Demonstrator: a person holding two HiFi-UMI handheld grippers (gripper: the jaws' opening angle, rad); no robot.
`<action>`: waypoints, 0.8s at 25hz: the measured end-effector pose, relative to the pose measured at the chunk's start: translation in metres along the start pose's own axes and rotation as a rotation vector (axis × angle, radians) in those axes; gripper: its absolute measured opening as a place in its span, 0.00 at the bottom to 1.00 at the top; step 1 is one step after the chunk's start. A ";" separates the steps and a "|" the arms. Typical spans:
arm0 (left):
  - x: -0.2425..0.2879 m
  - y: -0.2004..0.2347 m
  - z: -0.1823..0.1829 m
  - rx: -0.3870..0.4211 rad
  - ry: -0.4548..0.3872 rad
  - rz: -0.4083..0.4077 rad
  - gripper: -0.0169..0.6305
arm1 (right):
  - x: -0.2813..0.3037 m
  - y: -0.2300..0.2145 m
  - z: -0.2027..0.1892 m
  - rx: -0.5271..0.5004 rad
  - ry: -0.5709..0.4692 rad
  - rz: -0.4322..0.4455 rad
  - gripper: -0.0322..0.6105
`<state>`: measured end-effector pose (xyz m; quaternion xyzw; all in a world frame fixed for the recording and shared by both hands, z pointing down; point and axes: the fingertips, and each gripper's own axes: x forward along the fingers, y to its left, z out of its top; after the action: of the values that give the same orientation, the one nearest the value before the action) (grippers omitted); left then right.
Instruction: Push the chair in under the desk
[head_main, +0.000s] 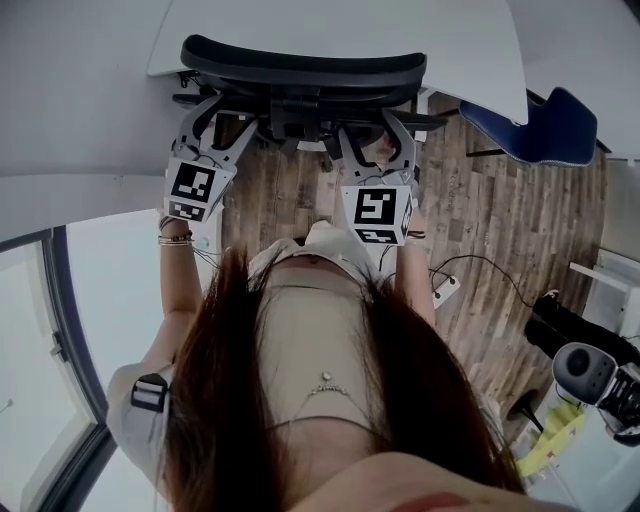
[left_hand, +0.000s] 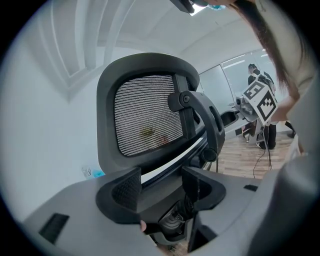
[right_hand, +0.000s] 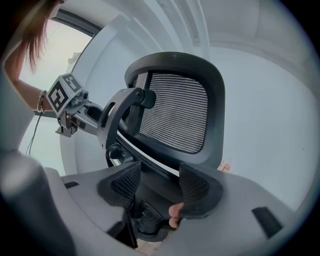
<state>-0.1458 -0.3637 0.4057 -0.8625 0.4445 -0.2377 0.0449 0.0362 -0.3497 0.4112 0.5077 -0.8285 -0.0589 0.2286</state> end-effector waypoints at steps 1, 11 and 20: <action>0.000 0.000 0.000 0.001 -0.001 0.002 0.40 | 0.000 0.000 0.000 -0.001 -0.002 0.000 0.44; 0.005 0.009 0.000 -0.002 -0.005 0.007 0.40 | 0.010 -0.001 0.004 -0.008 -0.011 0.002 0.44; 0.012 0.015 0.004 0.003 -0.002 0.002 0.40 | 0.017 -0.007 0.006 -0.003 -0.021 0.001 0.44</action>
<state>-0.1491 -0.3825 0.4028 -0.8623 0.4448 -0.2373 0.0468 0.0325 -0.3690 0.4088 0.5064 -0.8310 -0.0655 0.2208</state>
